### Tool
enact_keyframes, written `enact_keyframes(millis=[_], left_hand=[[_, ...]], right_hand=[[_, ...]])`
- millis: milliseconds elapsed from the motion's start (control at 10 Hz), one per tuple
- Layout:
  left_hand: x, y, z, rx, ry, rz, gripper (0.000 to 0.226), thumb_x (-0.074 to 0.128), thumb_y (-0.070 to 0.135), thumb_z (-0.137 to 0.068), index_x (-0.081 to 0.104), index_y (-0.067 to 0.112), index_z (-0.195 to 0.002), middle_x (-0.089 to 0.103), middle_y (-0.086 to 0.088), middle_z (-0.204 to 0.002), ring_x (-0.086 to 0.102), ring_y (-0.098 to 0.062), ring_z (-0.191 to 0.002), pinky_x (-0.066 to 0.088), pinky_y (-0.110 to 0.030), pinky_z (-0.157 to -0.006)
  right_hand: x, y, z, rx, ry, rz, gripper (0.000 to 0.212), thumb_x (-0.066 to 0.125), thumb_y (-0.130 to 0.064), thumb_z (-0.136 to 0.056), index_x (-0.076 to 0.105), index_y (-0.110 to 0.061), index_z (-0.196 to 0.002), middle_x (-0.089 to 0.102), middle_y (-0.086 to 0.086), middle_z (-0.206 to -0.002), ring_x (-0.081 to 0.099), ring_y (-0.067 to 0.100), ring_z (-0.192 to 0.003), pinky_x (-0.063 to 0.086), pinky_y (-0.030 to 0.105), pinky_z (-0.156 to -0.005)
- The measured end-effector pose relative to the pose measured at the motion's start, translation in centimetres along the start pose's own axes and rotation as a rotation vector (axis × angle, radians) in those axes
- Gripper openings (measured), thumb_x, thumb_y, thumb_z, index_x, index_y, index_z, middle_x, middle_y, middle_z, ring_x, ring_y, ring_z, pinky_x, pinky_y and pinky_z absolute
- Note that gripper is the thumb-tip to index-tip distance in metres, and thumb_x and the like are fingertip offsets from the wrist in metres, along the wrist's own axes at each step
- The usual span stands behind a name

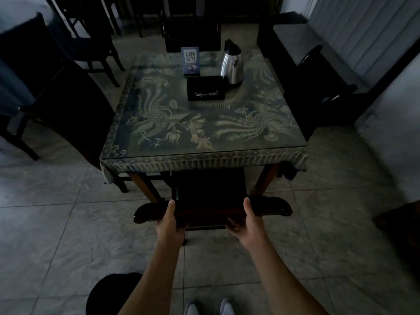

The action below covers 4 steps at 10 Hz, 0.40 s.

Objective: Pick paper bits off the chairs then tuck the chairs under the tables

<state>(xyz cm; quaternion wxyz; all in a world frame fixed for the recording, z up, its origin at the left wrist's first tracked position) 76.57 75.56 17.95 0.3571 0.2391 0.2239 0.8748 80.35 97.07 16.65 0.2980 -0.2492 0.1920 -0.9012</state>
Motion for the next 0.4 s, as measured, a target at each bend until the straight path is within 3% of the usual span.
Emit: enact_keyframes(millis=[100, 200, 300, 400], left_hand=[[-0.4, -0.1, 0.6, -0.083, -0.049, -0.035, 0.051, 0.069, 0.034, -0.088, 0.056, 0.005, -0.128, 0.065, -0.017, -0.122, 0.064, -0.032, -0.107, 0.053, -0.043, -0.088], [-0.7, -0.7, 1.8, -0.110, -0.039, -0.199, 0.045, 0.063, 0.037, -0.092, 0.059, 0.004, -0.121, 0.067, -0.018, -0.110, 0.064, -0.029, -0.086, 0.047, -0.037, -0.067], [-0.5, -0.8, 3.5, -0.107, -0.059, -0.372, 0.040, 0.061, 0.036, -0.093, 0.061, -0.001, -0.108, 0.068, -0.019, -0.102, 0.065, -0.028, -0.081, 0.048, -0.036, -0.066], [-0.4, 0.2, 4.4, 0.013, -0.087, -0.521, 0.031, 0.058, 0.028, -0.095, 0.062, -0.003, -0.092, 0.063, -0.015, -0.080, 0.059, -0.023, -0.063, 0.044, -0.029, -0.055]], right_hand=[[-0.2, 0.0, 1.4, 0.016, -0.005, 0.098, 0.037, 0.065, -0.038, -0.091, 0.057, -0.012, -0.116, 0.066, 0.015, -0.109, 0.066, 0.035, -0.100, 0.052, 0.052, -0.088], [-0.3, 0.2, 2.5, -0.033, 0.032, 0.218, 0.024, 0.061, -0.025, -0.095, 0.054, -0.010, -0.113, 0.068, 0.017, -0.103, 0.068, 0.031, -0.085, 0.054, 0.043, -0.071], [0.0, -0.4, 3.9, -0.093, 0.041, 0.358, 0.016, 0.056, -0.020, -0.097, 0.058, -0.005, -0.101, 0.069, 0.015, -0.086, 0.065, 0.024, -0.066, 0.049, 0.032, -0.058], [0.8, -2.2, 5.1, -0.276, 0.017, 0.543, 0.014, 0.057, -0.019, -0.094, 0.063, -0.006, -0.092, 0.070, 0.011, -0.083, 0.064, 0.018, -0.065, 0.049, 0.029, -0.056]])
Point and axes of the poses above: each hand's wrist, its own z-axis away from the middle knuckle, its own x-axis out of the palm, y = z × x, the point moved 4 cm from there along -z, towards the middle knuckle
